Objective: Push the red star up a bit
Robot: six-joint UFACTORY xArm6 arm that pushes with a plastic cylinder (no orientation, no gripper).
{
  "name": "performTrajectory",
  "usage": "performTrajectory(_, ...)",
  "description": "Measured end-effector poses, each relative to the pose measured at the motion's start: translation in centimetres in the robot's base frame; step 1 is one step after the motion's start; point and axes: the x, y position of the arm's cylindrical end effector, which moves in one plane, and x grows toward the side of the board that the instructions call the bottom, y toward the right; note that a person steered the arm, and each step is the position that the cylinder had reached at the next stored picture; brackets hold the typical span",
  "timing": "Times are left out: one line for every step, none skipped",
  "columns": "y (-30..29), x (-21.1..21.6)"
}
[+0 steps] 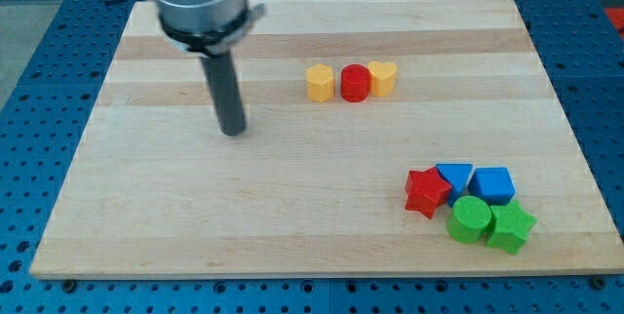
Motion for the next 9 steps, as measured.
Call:
performTrajectory(-1.0, 1.6)
performTrajectory(0.1, 9.2)
performTrajectory(4.0, 13.3)
performTrajectory(9.8, 14.8)
performTrajectory(14.9, 15.2)
performTrajectory(17.8, 15.2)
performTrajectory(19.6, 15.2)
performTrajectory(22.0, 15.2)
performTrajectory(23.8, 15.2)
